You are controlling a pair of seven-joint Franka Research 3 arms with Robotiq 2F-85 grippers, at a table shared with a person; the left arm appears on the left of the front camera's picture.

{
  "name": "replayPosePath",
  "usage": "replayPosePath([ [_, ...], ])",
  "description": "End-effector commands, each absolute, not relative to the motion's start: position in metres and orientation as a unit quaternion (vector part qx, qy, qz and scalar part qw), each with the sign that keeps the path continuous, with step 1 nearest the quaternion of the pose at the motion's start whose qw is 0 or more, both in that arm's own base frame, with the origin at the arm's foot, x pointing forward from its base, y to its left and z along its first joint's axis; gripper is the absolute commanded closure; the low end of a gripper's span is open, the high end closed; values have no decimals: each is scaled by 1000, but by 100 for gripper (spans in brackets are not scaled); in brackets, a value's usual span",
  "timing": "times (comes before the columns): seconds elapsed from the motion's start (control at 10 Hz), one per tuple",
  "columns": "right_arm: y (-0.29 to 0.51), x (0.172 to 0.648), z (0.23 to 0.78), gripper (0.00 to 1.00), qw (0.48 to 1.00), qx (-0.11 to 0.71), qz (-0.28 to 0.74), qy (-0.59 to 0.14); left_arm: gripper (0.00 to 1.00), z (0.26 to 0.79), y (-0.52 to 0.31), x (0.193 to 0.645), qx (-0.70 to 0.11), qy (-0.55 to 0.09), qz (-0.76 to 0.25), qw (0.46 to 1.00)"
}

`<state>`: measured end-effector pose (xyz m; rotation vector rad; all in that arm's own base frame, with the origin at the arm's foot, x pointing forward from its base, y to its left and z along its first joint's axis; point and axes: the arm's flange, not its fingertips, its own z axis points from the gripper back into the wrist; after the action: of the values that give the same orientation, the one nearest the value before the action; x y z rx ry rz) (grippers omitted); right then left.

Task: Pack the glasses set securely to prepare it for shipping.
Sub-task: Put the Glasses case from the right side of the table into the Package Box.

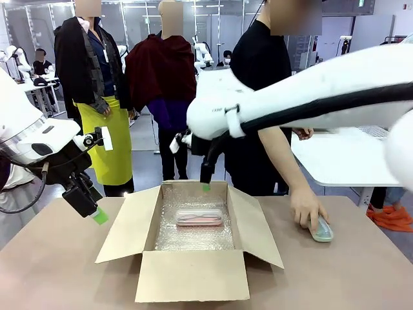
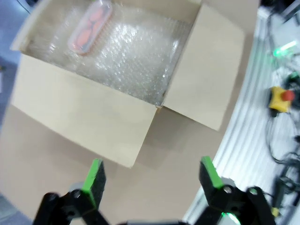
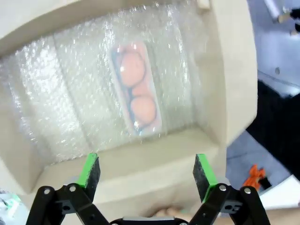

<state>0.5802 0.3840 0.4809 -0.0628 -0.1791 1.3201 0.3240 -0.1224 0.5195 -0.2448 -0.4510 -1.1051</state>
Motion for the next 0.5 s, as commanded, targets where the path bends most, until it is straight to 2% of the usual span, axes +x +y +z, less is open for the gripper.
replayPosePath([
  [0.0,351,530,477,0,832,-40,545,-93,0,519,-121,322,-122,-211,-521,818],
  [0.4,258,484,482,0,918,-10,368,-146,0,519,-121,322,-122,-211,-521,818],
])
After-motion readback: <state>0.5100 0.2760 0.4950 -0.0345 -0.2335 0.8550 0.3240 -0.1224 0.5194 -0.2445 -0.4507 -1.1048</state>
